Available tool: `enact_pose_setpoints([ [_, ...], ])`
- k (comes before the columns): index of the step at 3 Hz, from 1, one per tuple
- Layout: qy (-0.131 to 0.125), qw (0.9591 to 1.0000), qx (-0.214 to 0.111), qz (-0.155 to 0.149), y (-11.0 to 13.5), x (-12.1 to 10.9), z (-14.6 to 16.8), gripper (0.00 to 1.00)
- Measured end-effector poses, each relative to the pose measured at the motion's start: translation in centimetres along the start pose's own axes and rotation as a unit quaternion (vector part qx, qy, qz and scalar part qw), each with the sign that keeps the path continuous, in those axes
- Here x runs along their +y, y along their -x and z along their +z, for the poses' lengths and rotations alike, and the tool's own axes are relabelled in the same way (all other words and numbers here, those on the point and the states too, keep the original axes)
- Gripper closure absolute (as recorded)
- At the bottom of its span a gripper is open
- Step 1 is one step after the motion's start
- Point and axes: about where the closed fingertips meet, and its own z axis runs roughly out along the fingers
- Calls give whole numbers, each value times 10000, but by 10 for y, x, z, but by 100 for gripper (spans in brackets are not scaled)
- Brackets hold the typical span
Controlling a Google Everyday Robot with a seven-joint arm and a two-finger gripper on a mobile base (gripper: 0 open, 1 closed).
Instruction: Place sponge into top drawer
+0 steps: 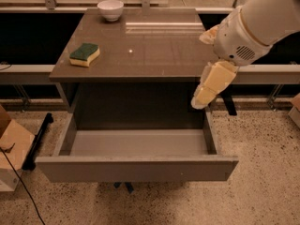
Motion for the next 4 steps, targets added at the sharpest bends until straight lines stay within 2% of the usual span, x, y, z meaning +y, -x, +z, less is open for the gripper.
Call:
enact_pose_setpoints([
  [1, 254, 9989, -387, 14, 14, -16, 36, 0],
  [2, 216, 9990, -380, 52, 15, -16, 37, 0],
  [3, 47, 9991, -351, 216, 23, -19, 46, 0],
  [4, -22, 9966, -796, 191, 54, -39, 76, 0],
])
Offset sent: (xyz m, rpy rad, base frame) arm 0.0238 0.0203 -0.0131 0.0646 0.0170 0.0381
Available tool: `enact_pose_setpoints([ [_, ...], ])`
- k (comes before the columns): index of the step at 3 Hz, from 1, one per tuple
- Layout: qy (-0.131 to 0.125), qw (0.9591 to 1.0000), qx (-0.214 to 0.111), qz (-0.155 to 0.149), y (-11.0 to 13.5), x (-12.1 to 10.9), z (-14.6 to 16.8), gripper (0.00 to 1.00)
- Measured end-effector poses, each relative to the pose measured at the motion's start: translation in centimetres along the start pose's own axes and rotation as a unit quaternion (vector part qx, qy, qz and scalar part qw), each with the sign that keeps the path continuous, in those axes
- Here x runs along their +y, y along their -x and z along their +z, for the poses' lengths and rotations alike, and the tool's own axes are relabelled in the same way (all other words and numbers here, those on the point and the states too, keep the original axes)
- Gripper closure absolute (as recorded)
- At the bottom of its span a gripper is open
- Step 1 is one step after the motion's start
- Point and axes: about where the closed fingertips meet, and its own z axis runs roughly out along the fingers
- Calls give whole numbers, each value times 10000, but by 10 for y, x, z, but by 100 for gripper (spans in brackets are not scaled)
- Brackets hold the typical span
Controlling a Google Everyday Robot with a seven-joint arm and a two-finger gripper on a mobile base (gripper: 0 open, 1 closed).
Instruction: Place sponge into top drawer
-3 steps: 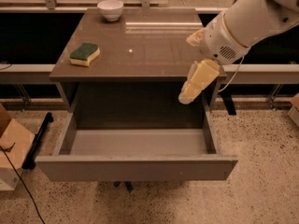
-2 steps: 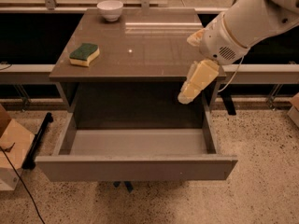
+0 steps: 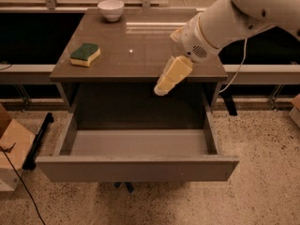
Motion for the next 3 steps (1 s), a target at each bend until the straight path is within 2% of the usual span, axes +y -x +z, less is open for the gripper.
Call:
enact_pose_setpoints([
  [1, 20, 9992, -388, 32, 18, -27, 41, 0],
  [2, 3, 9978, -647, 110, 32, -55, 79, 0],
  [3, 116, 9967, -796, 122, 47, -72, 117, 0],
])
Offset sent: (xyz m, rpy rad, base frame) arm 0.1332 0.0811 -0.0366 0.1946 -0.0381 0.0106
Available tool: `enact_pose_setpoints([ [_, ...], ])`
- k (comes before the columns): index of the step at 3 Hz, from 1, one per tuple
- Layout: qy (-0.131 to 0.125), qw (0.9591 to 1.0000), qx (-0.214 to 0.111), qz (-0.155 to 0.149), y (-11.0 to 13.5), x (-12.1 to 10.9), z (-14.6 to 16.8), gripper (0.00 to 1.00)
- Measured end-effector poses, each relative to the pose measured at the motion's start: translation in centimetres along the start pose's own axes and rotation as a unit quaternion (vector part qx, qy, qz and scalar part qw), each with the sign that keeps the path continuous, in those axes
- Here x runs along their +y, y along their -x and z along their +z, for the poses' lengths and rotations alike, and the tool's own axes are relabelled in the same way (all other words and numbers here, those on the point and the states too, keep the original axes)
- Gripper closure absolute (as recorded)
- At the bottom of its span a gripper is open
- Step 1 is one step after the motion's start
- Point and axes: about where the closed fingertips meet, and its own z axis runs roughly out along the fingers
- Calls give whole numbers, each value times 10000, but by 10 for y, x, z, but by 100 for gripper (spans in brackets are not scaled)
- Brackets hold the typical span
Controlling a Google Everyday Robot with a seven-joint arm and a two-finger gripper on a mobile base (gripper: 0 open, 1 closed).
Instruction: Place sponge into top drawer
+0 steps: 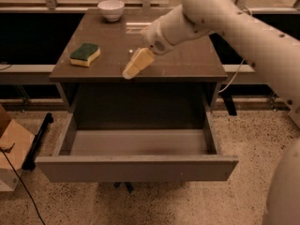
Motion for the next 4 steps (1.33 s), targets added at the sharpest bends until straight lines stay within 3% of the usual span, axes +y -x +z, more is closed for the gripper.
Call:
enact_pose_setpoints([
  [1, 336, 9994, -81, -40, 15, -22, 64, 0],
  [3, 217, 9994, -274, -35, 35, -23, 94, 0],
  [4, 292, 9981, -507, -169, 65, -29, 130, 0],
])
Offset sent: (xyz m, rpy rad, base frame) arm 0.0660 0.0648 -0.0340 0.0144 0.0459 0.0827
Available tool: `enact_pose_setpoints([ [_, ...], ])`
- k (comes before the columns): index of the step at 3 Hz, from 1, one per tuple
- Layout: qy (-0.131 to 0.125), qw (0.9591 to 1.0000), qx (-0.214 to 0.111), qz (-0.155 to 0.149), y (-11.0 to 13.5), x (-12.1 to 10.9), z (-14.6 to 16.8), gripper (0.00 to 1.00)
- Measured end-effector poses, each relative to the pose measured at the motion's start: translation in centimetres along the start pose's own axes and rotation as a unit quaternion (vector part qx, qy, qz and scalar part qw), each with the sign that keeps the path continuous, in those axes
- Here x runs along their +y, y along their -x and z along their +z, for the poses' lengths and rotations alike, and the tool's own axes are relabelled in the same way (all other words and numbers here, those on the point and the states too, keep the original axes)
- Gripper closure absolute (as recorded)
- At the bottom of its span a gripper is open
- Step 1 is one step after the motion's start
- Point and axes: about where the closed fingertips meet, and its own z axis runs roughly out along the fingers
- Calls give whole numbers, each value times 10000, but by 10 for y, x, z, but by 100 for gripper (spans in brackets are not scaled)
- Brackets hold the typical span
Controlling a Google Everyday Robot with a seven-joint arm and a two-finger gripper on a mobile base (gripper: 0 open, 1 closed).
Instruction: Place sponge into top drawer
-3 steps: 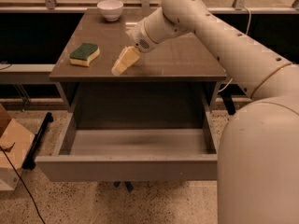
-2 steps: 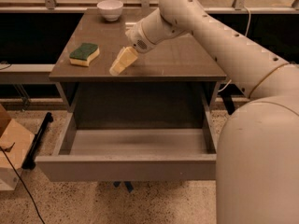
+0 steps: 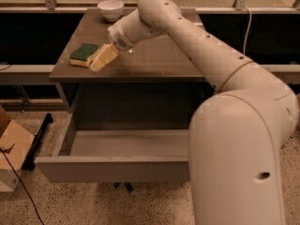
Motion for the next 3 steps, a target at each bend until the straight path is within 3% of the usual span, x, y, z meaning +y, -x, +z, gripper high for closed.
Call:
enact_pose_setpoints([
  [1, 43, 9999, -118, -54, 15, -6, 23, 0],
  [2, 287, 9993, -202, -138, 28, -9, 61, 0],
  [3, 408, 9988, -223, -121, 30, -11, 79, 0],
])
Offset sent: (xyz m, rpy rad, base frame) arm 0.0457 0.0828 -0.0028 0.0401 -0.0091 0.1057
